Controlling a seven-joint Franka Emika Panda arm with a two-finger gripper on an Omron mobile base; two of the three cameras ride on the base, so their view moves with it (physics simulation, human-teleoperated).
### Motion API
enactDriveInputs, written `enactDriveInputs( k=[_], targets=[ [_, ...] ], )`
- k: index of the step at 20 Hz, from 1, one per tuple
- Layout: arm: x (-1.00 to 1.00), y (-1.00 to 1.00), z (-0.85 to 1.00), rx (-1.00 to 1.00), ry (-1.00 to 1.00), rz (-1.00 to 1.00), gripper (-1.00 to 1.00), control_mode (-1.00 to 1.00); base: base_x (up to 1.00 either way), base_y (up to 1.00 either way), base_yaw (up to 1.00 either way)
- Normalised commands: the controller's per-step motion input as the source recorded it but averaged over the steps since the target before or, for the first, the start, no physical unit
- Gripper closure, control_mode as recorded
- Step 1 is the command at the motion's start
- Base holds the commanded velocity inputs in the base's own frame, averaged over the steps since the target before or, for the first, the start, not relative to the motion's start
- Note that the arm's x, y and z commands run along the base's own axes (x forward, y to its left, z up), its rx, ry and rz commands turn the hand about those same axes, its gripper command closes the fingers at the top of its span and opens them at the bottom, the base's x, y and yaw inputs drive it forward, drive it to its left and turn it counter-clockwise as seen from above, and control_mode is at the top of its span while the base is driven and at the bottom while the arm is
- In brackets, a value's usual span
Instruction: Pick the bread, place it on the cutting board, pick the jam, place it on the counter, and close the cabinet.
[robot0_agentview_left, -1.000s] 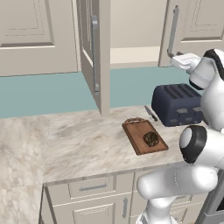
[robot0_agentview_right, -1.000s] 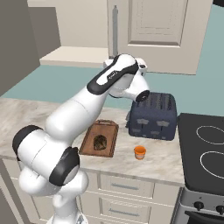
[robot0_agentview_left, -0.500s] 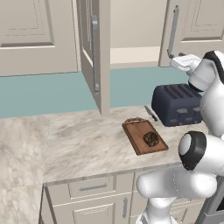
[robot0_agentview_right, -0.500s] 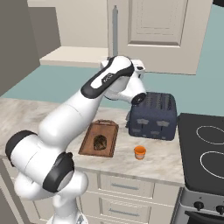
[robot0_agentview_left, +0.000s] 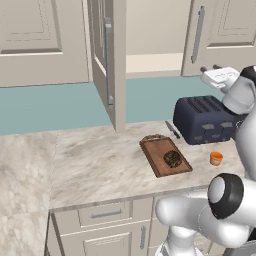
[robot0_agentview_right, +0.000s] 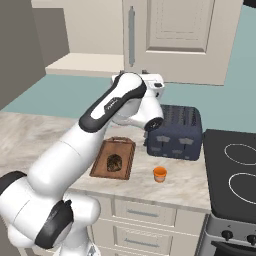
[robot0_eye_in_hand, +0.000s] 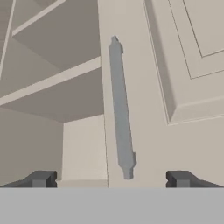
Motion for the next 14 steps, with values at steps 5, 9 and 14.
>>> enactDriveInputs(
  k=[5, 9, 14],
  targets=[
    [-0.55, 0.0, 0.08, 0.0, 0.0, -0.09, -1.0, -1.0, 0.0, 0.0, 0.0],
    [-0.56, 0.0, 0.12, 0.0, 0.0, -0.1, -1.0, -1.0, 0.0, 0.0, 0.0],
    [-0.63, 0.0, 0.14, 0.0, 0.0, -0.09, -1.0, -1.0, 0.0, 0.0, 0.0]
  ],
)
